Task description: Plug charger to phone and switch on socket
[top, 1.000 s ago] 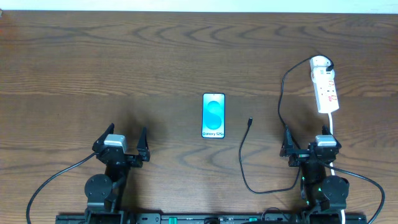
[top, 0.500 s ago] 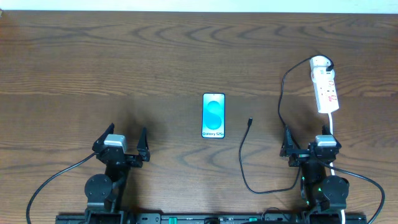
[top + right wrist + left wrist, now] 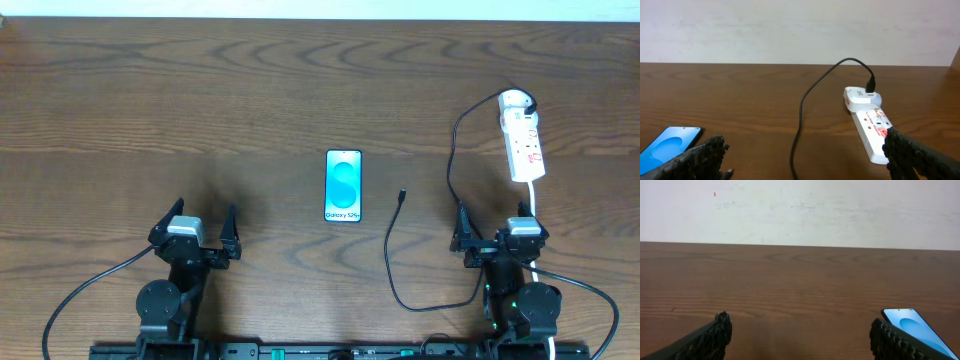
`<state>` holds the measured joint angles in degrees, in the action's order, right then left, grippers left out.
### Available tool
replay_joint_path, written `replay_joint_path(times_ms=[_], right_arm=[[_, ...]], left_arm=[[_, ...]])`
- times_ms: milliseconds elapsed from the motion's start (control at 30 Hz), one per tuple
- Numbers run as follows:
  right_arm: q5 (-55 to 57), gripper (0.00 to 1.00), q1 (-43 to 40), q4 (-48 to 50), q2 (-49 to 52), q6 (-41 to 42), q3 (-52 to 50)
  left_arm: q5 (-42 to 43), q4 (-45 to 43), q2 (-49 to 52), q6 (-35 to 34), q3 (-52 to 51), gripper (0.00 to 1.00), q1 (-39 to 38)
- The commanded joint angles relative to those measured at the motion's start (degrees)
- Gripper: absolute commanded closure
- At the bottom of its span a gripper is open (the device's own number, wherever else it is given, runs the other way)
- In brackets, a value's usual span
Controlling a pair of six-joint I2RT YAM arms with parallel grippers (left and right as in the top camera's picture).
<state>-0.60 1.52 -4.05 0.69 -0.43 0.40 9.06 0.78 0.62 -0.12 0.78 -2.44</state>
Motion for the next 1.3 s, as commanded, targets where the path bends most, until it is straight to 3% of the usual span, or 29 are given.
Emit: replay_joint_path(times_ms=[0, 833, 967, 1067, 1167, 1267], right_arm=[[0.2, 0.01, 0.3, -0.3, -0.4, 0.8, -0.1], [0.2, 0.01, 0.3, -0.3, -0.4, 0.8, -0.1], [0.2, 0.01, 0.3, -0.3, -0.4, 0.8, -0.1], [0.2, 0.01, 0.3, -0.3, -0.4, 0.8, -0.1], [0.2, 0.01, 0.3, -0.3, -0.4, 0.8, -0.1], [0.2, 0.01, 0.3, -0.3, -0.4, 0.8, -0.1]], left_arm=[[0.8, 2.6, -0.4, 0.5, -0.5, 0.10, 0.3], [1.1, 2.4, -0.4, 0.2, -0.5, 0.11, 0.3], [15.2, 0.9, -0.4, -9.0, -0.5, 0.11, 0.2], [22.4, -0.3, -0.4, -11.2, -0.5, 0.10, 0.2], [22.9, -1.7, -0.4, -11.1, -0.5, 0.10, 0.2], [23.5, -8.5, -0.4, -12.3, -0.5, 0.10, 0.2]])
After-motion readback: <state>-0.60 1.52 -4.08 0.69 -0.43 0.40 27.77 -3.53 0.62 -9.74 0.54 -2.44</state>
